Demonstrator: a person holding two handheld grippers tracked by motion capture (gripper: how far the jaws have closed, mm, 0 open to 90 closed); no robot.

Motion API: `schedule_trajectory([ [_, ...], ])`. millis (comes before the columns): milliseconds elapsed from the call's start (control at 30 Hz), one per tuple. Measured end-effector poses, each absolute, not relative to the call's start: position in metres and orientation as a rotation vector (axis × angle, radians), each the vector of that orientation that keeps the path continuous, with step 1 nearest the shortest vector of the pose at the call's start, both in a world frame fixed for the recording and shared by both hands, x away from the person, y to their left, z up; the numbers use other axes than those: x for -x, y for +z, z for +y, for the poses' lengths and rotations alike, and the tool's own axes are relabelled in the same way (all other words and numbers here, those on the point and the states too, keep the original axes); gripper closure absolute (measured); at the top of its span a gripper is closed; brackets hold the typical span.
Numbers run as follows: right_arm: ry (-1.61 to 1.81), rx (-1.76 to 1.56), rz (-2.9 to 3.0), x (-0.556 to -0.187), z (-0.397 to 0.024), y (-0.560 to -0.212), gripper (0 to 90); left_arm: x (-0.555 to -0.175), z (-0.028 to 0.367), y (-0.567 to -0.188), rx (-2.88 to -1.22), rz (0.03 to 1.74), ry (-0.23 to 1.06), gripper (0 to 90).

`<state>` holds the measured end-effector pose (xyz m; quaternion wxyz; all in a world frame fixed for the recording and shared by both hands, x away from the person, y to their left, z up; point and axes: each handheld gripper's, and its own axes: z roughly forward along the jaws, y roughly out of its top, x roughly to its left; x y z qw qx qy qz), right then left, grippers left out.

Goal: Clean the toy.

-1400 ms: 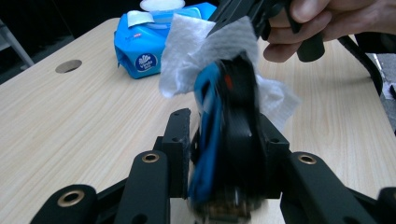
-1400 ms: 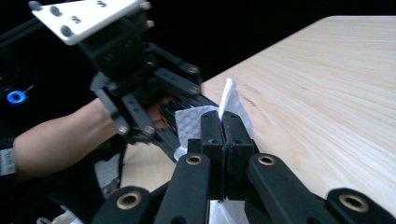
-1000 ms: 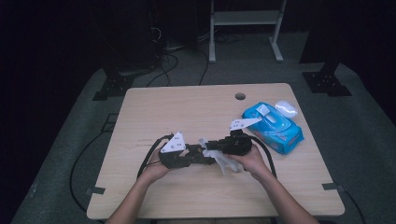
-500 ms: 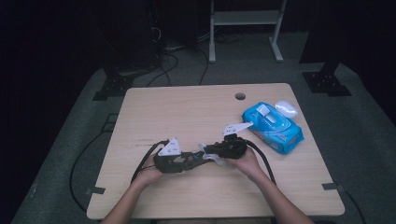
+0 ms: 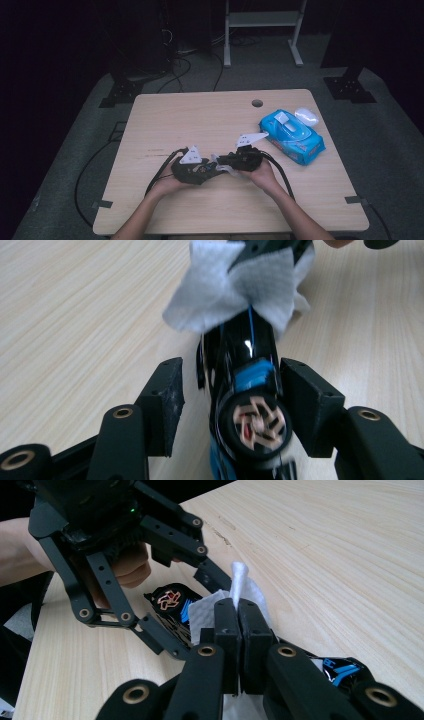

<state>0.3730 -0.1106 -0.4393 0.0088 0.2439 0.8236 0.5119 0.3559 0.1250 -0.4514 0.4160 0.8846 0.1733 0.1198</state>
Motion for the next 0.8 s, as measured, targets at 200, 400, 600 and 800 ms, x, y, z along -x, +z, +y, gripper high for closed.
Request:
schedule_trajectory([
  [200,1.563,-0.733,2.558,-0.370,-0.109,-0.438,87.6,-0.358,0.122,-0.454,-2.229,0.414,0.294,57.0],
  [400,1.555,-0.735,2.531,-0.367,-0.109,-0.439,87.6,-0.358,0.122,-0.455,-2.219,0.412,0.301,57.6],
  [600,1.516,-0.735,2.508,-0.364,-0.114,-0.436,87.6,-0.359,0.122,-0.455,-2.215,0.407,0.300,57.7],
  [800,1.477,-0.768,2.478,-0.366,-0.128,-0.435,87.5,-0.358,0.126,-0.455,-2.215,0.407,0.295,57.8],
])
